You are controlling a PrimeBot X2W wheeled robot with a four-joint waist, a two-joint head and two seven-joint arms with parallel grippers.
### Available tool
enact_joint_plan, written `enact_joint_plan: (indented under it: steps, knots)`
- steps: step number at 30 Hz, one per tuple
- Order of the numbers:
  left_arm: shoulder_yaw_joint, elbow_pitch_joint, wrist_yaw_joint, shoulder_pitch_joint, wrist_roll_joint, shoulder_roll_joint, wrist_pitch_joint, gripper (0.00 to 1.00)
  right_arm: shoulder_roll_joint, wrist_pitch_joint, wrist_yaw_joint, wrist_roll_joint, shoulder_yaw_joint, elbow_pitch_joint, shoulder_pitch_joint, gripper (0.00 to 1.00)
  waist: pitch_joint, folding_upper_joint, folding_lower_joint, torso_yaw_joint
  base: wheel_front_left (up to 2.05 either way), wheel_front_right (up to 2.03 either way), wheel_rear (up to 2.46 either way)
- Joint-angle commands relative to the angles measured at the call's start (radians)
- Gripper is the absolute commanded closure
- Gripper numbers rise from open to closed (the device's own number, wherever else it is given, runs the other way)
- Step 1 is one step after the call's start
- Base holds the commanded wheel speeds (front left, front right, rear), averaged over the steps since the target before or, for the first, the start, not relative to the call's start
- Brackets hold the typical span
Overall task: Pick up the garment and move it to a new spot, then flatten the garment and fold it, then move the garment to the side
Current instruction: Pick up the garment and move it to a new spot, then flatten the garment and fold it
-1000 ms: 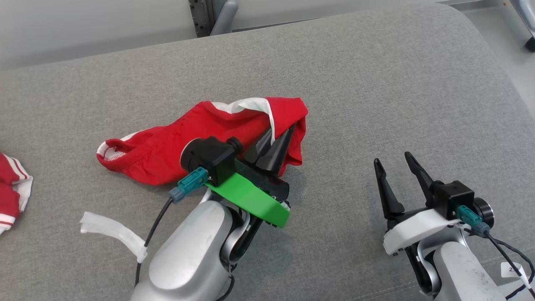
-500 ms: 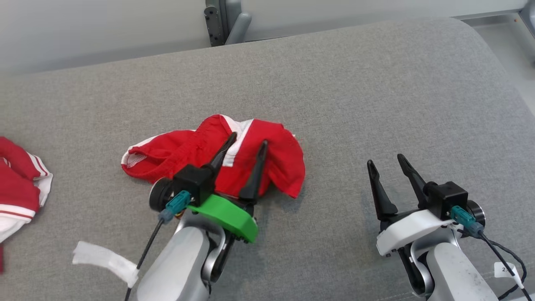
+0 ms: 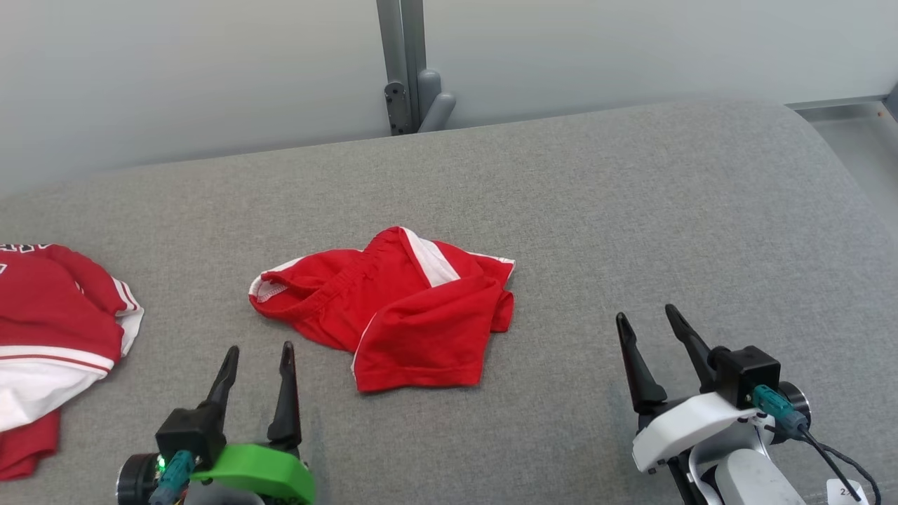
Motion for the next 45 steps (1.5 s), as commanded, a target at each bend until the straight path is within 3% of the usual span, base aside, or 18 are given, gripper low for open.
enact_joint_plan:
  steps: [1, 5, 12, 19, 22, 26, 32, 36, 37, 38, 40, 45]
  knots:
    - [0.033, -0.024, -0.004, 0.043, 0.023, 0.003, 0.001, 0.0, 0.002, 0.0, 0.0, 0.001, 0.003, -0.003, 0.019, 0.0, -0.025, 0.0, 0.0, 0.016, 0.0, 0.0, 0.0]
    - [0.073, -0.068, -0.008, 0.104, 0.043, 0.002, 0.001, 0.0, 0.002, 0.0, 0.0, 0.004, 0.005, -0.001, 0.039, 0.0, -0.032, 0.0, 0.0, 0.028, 0.0, 0.0, 0.0]
    - [0.045, -0.078, -0.005, 0.115, 0.026, 0.002, 0.001, 0.0, -0.008, 0.0, 0.0, 0.0, 0.036, 0.003, 0.047, 0.0, -0.025, 0.0, 0.0, 0.057, 0.0, 0.0, 0.0]
    - [-0.012, -0.052, -0.018, 0.074, -0.004, 0.002, 0.001, 0.0, -0.008, 0.0, 0.0, 0.031, 0.302, 0.03, -0.062, 0.0, 0.022, 0.0, 0.0, 0.146, 0.0, 0.0, 0.0]
    - [-0.045, -0.04, -0.016, 0.06, -0.024, 0.002, 0.001, 0.0, -0.008, 0.0, 0.0, 0.052, 0.426, 0.087, -0.137, 0.0, 0.052, 0.0, 0.0, 0.204, 0.0, 0.0, 0.0]
    - [-0.074, -0.029, -0.013, 0.043, -0.044, 0.002, 0.001, 0.0, -0.012, 0.0, 0.0, 0.059, 0.508, 0.193, -0.231, 0.0, 0.087, 0.0, 0.0, 0.282, 0.0, 0.0, 0.0]
    - [-0.091, -0.016, -0.01, 0.028, -0.069, 0.002, 0.001, 0.0, -0.006, 0.0, 0.0, 0.045, 0.546, 0.413, -0.335, 0.0, 0.14, 0.0, 0.0, 0.384, 0.0, 0.0, 0.0]
    - [-0.103, -0.013, -0.007, 0.012, -0.084, 0.002, 0.001, 0.0, -0.002, 0.0, 0.0, 0.035, 0.535, 0.494, -0.371, 0.0, 0.163, 0.0, 0.0, 0.41, 0.0, 0.0, 0.0]
    - [-0.105, -0.014, -0.006, 0.011, -0.087, 0.002, 0.001, 0.0, -0.002, 0.0, 0.0, 0.034, 0.531, 0.514, -0.375, 0.03, 0.169, 0.0, 0.0, 0.413, 0.0, 0.0, 0.0]
    - [-0.106, -0.014, -0.007, 0.009, -0.09, 0.002, 0.001, 0.0, 0.0, 0.0, 0.0, 0.034, 0.528, 0.524, -0.379, 0.26, 0.174, 0.0, 0.0, 0.414, 0.0, 0.0, 0.0]
    - [-0.11, -0.014, -0.009, 0.002, -0.093, 0.002, 0.001, 0.0, 0.004, 0.001, 0.0, 0.027, 0.526, 0.542, -0.389, 1.0, 0.182, 0.0, 0.0, 0.412, 0.0, 0.0, 0.0]
    - [-0.108, -0.017, -0.01, -0.011, -0.092, 0.002, 0.001, 0.0, -0.012, 0.001, -0.001, 0.032, 0.485, 0.491, -0.372, 1.0, 0.189, 0.0, 0.0, 0.38, 0.0, 0.0, 0.0]
